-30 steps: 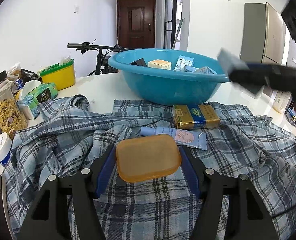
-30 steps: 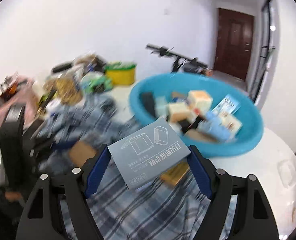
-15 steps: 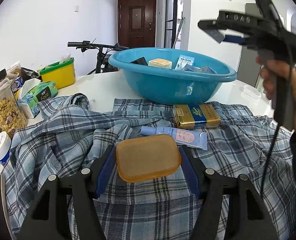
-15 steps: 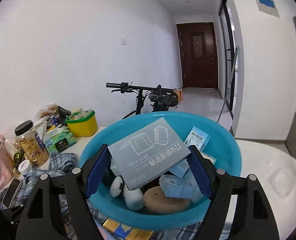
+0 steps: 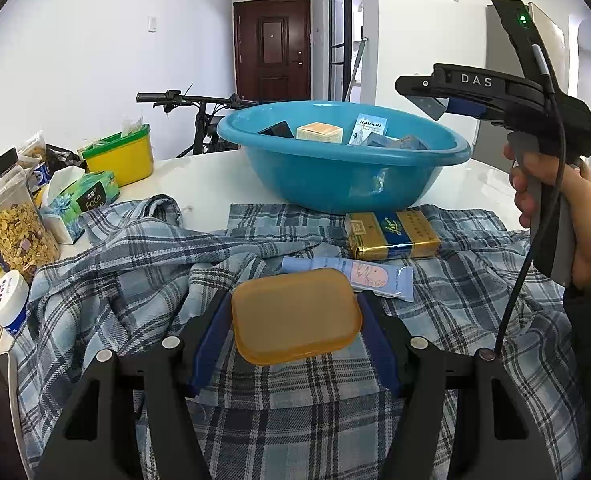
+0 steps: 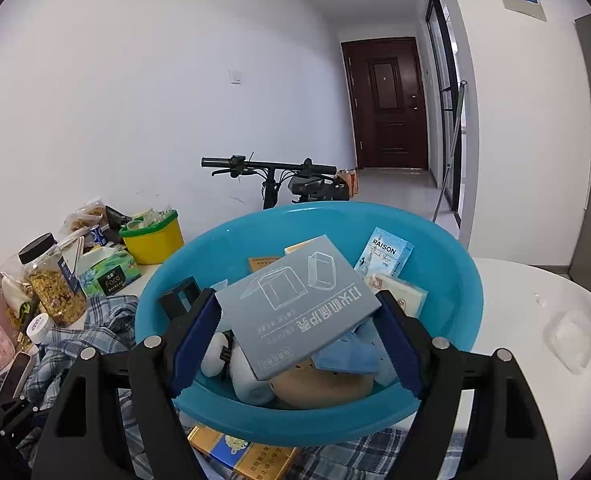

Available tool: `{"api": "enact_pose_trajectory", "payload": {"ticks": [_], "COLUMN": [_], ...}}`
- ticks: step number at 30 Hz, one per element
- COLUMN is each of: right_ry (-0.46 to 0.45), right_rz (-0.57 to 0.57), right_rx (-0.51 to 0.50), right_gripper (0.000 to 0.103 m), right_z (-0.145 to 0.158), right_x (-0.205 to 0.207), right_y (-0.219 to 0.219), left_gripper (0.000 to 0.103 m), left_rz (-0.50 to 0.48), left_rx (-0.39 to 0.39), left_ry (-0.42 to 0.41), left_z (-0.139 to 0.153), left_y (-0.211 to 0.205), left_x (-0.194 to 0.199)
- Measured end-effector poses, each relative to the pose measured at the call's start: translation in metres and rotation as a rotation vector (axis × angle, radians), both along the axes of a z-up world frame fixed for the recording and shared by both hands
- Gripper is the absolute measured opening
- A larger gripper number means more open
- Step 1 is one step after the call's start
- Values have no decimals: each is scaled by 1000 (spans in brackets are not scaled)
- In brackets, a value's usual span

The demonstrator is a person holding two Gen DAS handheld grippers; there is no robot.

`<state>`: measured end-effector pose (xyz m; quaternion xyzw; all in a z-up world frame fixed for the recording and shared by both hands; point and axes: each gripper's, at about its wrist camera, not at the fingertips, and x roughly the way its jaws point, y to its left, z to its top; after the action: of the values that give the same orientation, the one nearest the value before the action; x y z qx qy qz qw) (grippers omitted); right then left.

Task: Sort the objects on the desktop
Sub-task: 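Carry the grey box over the basin with the right gripper, then lower the grey box into the basin while left gripper grasps orange soap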

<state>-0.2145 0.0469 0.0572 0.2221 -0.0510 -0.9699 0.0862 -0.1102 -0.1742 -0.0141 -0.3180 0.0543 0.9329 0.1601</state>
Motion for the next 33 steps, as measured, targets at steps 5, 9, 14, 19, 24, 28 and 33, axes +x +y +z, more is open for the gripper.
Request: {"api": "enact_pose_trajectory", "payload": {"ticks": [5,9,14,19,24,28,33], "right_ry": [-2,5,17,9,16,29,24], "right_rz": [7,7,5,3,5,-8,-19], "right_rx": [9,-13,-30,-52,-39,-40,-47], "right_gripper": [77,77,77,77,77,77,77], "right_z": [0,1,0,-3,-4,-7,-11], "right_x": [2,3,6,5,5,7,5], "right_y": [-1,2,4,8,6,9,13], "left_gripper": [66,66,66,66,66,66,66], "left_rz": [6,4,7,15,13,5,15], "left_rx": [-8,-5,51,52,23,23,4], "left_ry": [9,32,52,157,225,219,183], "left_z": [2,14,48,103,133,132,110], "left_y": [2,6,1,4,28,49,66], "left_x": [4,9,10,-7,-37,-72,-110]}}
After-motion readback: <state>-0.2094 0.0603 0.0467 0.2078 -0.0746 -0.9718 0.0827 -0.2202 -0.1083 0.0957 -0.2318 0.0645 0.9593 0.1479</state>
